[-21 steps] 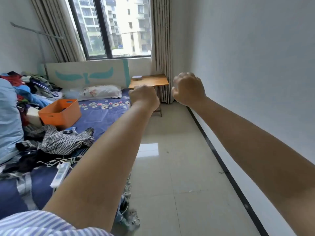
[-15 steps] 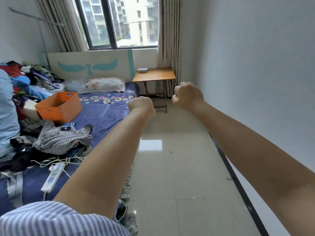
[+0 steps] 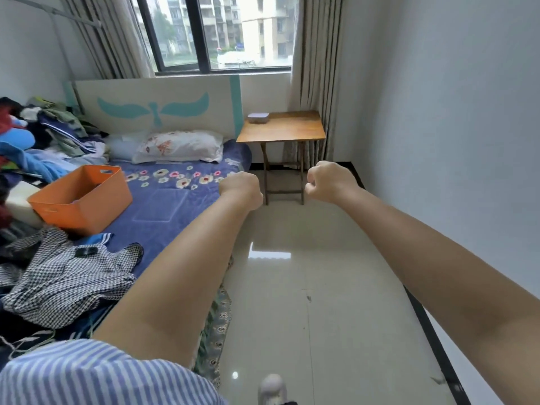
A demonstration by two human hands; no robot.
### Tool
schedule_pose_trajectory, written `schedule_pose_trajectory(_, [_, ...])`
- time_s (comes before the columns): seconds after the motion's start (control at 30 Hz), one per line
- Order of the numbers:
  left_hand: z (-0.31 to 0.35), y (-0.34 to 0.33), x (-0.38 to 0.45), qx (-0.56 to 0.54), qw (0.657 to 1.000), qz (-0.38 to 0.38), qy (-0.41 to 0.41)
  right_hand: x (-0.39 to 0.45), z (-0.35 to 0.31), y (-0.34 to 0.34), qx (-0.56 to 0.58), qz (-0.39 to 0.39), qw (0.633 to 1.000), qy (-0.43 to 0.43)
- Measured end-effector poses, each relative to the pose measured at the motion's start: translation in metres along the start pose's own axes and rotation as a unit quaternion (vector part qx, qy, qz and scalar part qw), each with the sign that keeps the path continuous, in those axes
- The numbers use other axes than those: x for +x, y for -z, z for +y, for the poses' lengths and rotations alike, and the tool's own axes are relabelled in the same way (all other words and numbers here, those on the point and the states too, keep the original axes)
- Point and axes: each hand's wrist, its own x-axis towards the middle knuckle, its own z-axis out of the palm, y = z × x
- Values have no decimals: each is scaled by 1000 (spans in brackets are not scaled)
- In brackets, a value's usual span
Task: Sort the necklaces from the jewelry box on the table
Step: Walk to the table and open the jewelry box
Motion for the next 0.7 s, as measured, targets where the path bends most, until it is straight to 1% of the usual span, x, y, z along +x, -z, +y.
schedule_pose_trajectory(0.1, [-7, -13, 87, 6, 1000, -9, -6, 84, 20, -21, 17, 0, 1000, -1])
schedule_pose_trajectory(0.23, [-10, -18, 199, 12, 999, -21, -30, 186, 39, -42, 26, -28, 999, 11])
schedule_pose_trajectory(0.47, [9, -34, 386, 21, 996, -29, -81, 353, 86, -79, 11, -31, 999, 8])
schedule_pose_trajectory(0.63, [22, -41, 532, 6, 997, -6, -74, 492, 131, -103, 12, -24, 1000, 7])
schedule_pose_trajectory(0.7, [23, -43, 588, 2, 998, -7, -58, 548, 146, -114, 22, -38, 999, 15])
